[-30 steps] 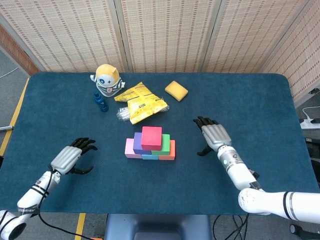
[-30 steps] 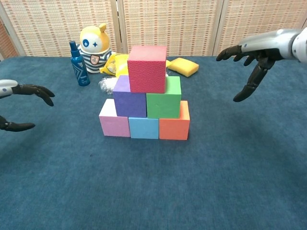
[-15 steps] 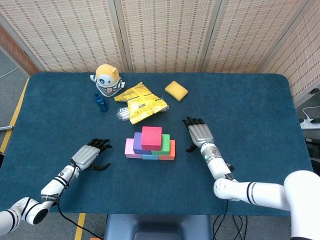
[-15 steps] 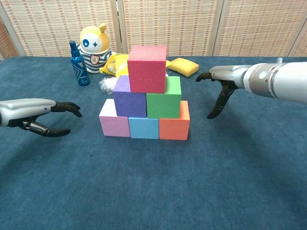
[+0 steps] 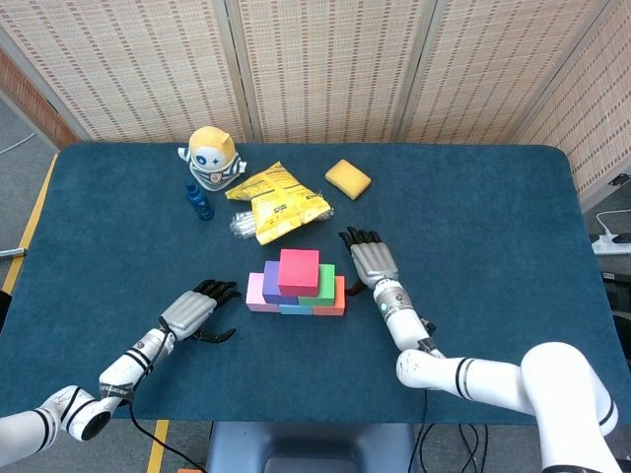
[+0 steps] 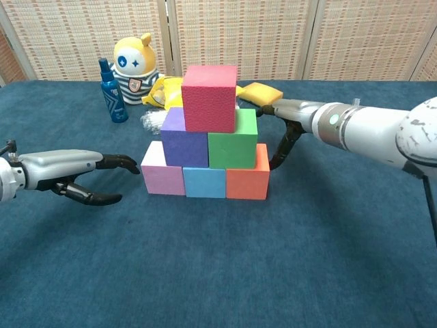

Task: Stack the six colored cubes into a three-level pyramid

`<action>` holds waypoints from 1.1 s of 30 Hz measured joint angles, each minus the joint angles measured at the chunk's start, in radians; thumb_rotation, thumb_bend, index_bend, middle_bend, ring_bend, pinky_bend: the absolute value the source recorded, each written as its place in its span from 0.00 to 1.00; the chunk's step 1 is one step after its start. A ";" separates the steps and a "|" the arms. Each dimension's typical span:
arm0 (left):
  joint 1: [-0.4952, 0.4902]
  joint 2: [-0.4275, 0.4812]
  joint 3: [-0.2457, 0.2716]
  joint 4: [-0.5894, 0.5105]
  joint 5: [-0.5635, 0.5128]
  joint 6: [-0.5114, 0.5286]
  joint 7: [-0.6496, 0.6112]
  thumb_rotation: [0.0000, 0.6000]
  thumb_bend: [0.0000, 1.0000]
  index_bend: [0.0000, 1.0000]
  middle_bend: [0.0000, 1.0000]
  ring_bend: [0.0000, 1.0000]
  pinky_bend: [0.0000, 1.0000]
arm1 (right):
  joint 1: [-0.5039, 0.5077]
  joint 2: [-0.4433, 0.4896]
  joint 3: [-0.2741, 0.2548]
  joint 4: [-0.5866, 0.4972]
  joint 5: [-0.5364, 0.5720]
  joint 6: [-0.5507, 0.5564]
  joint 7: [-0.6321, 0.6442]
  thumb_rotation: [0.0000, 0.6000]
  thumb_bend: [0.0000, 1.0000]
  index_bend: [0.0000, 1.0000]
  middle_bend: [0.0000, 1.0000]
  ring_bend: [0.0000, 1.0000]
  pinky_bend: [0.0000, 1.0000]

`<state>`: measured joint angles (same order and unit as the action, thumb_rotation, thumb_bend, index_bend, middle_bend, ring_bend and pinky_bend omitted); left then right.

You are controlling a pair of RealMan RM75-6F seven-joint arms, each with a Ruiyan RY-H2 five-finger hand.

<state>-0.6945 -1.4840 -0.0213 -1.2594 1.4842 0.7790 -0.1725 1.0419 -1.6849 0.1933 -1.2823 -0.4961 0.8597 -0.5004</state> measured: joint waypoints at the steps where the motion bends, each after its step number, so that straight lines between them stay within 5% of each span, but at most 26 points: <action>1: -0.002 -0.003 0.001 0.002 0.001 0.000 -0.001 0.30 0.33 0.11 0.00 0.00 0.00 | 0.001 -0.009 0.003 0.011 -0.001 -0.004 0.001 1.00 0.00 0.00 0.02 0.00 0.08; 33: -0.057 -0.051 0.017 0.045 -0.004 -0.019 -0.012 0.30 0.33 0.11 0.00 0.00 0.00 | -0.005 -0.051 0.034 0.061 -0.015 -0.038 -0.029 1.00 0.00 0.00 0.02 0.00 0.07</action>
<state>-0.7512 -1.5353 -0.0044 -1.2147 1.4798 0.7598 -0.1847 1.0367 -1.7362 0.2270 -1.2215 -0.5108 0.8220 -0.5292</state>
